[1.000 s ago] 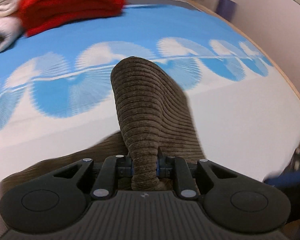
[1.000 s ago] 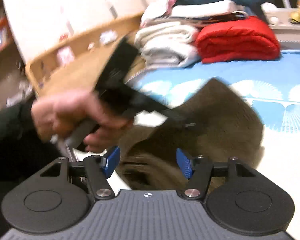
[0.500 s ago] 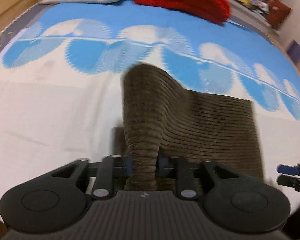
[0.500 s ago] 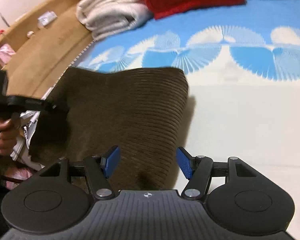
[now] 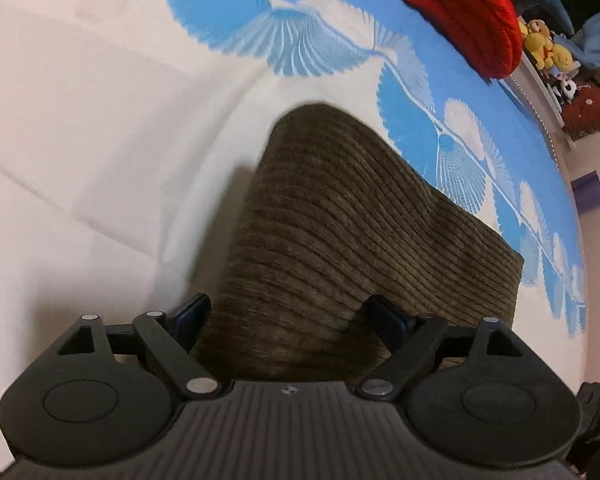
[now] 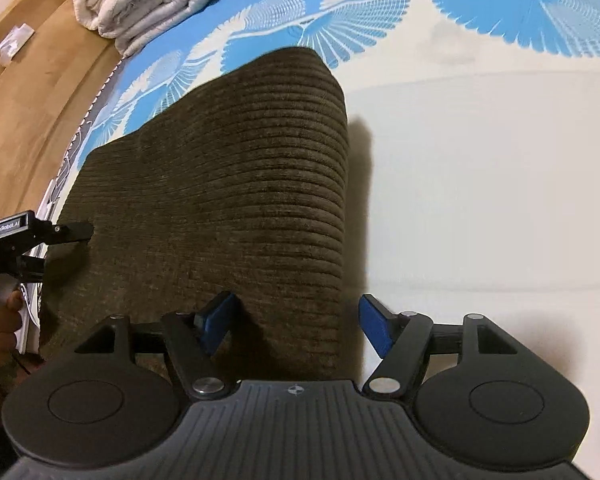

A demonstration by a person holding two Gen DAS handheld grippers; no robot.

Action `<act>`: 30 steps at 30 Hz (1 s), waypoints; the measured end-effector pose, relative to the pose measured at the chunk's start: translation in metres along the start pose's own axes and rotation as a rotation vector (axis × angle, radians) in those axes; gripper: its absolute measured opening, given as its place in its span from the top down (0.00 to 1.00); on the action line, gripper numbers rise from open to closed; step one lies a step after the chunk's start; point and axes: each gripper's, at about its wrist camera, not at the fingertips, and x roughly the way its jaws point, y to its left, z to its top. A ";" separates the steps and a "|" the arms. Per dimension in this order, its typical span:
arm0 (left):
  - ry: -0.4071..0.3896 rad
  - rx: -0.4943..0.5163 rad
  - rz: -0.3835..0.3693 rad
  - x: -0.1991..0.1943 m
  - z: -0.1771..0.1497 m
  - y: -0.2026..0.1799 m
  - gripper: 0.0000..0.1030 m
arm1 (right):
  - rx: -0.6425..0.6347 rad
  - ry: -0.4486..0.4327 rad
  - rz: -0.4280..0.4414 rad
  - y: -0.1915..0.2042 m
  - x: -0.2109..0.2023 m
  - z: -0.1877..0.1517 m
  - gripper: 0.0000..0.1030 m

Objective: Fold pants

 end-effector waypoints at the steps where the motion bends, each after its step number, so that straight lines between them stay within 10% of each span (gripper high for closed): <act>1: 0.012 0.007 -0.001 0.004 -0.001 -0.005 0.13 | 0.002 -0.001 0.003 0.001 0.004 0.002 0.32; 9: -0.050 0.117 0.086 -0.002 0.001 -0.054 0.62 | -0.054 -0.099 0.023 0.017 -0.007 0.011 0.78; 24: -0.082 0.195 -0.237 0.035 -0.023 -0.257 0.56 | -0.139 -0.310 -0.062 -0.072 -0.203 0.078 0.81; 30: -0.306 0.559 0.124 0.046 -0.050 -0.330 0.47 | -0.046 -0.375 -0.508 -0.163 -0.218 0.087 0.60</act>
